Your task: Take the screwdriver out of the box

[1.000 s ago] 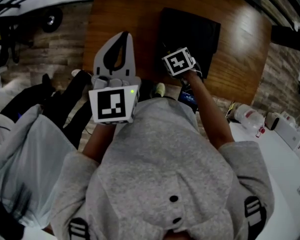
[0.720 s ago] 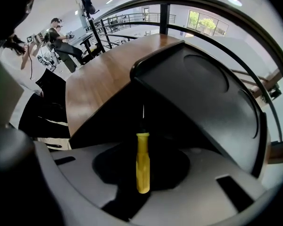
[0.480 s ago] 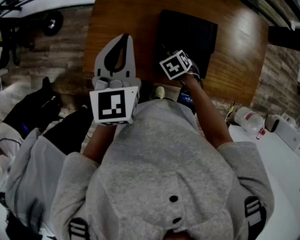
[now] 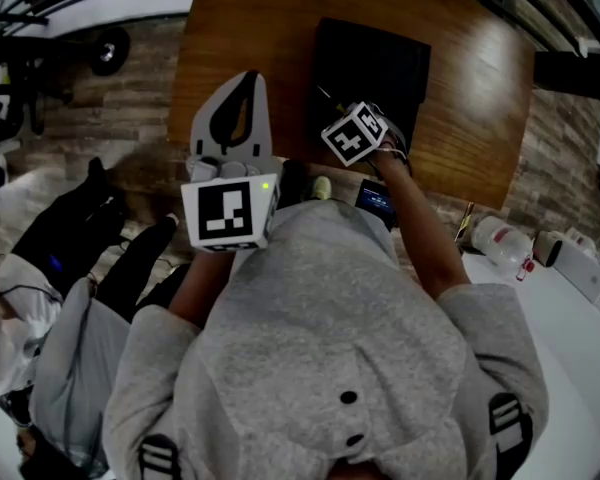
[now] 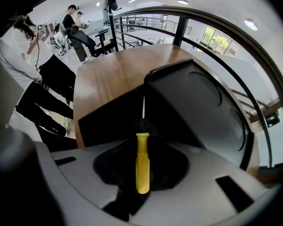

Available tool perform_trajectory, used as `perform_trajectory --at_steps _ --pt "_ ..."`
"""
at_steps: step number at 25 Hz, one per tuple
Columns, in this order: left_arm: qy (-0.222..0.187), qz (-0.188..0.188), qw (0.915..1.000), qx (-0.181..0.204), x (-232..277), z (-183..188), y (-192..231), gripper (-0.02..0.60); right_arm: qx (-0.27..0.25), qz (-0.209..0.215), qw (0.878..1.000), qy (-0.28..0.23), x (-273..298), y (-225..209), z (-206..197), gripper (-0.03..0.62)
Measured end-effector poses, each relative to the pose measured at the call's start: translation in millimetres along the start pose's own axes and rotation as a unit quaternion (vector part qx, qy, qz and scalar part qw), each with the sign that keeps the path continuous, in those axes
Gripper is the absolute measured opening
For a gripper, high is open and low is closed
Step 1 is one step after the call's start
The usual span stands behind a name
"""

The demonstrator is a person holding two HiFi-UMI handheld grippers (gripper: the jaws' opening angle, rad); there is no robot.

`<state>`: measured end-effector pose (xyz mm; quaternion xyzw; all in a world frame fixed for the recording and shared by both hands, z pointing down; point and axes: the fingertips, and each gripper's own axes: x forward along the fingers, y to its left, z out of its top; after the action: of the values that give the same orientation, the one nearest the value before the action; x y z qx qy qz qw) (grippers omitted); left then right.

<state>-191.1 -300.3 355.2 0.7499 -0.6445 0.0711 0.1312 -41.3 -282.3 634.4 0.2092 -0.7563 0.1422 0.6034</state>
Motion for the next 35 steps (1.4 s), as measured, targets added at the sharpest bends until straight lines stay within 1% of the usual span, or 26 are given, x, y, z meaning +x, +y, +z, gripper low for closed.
perform_trajectory --at_steps 4,9,17,20,23,26,29,32,35 --pt "-0.007 -0.002 0.9999 0.014 -7.2 2.5 -8.0 0.013 -0.005 -0.004 1.000 -0.009 -9.4 0.2 -4.5 0.083" --pt "-0.015 -0.003 0.9999 0.008 -16.4 2.7 -17.9 0.013 -0.010 -0.008 1.000 -0.024 -19.3 1.4 -8.4 0.083" --pt "-0.023 -0.009 0.9994 0.026 -38.0 4.2 -42.6 0.012 -0.009 -0.015 0.998 -0.061 -43.3 6.2 -21.5 0.083" --pt "-0.024 -0.010 0.9993 0.028 -47.2 4.7 -51.8 0.012 -0.001 -0.019 0.997 -0.080 -57.9 7.5 -25.9 0.083" --pt "-0.028 -0.013 0.9992 0.027 -59.4 3.8 -58.7 0.013 0.011 -0.025 0.994 -0.110 -74.8 10.8 -27.2 0.083" --pt "-0.028 -0.014 0.9991 0.029 -68.4 1.6 -65.6 0.013 0.029 -0.036 0.988 -0.151 -95.3 9.7 -25.8 0.084" --pt "-0.032 -0.014 0.9988 0.034 -75.6 0.7 -75.7 0.013 0.048 -0.040 0.977 -0.203 -123.0 6.4 -23.9 0.084" --pt "-0.035 -0.016 0.9986 0.036 -85.3 2.4 -87.8 0.012 0.065 -0.041 0.962 -0.261 -157.3 4.8 -22.7 0.084" --pt "-0.040 -0.016 0.9979 0.048 -96.4 3.5 -95.8 0.012 0.077 -0.051 0.945 -0.315 -196.0 5.3 -21.5 0.084"
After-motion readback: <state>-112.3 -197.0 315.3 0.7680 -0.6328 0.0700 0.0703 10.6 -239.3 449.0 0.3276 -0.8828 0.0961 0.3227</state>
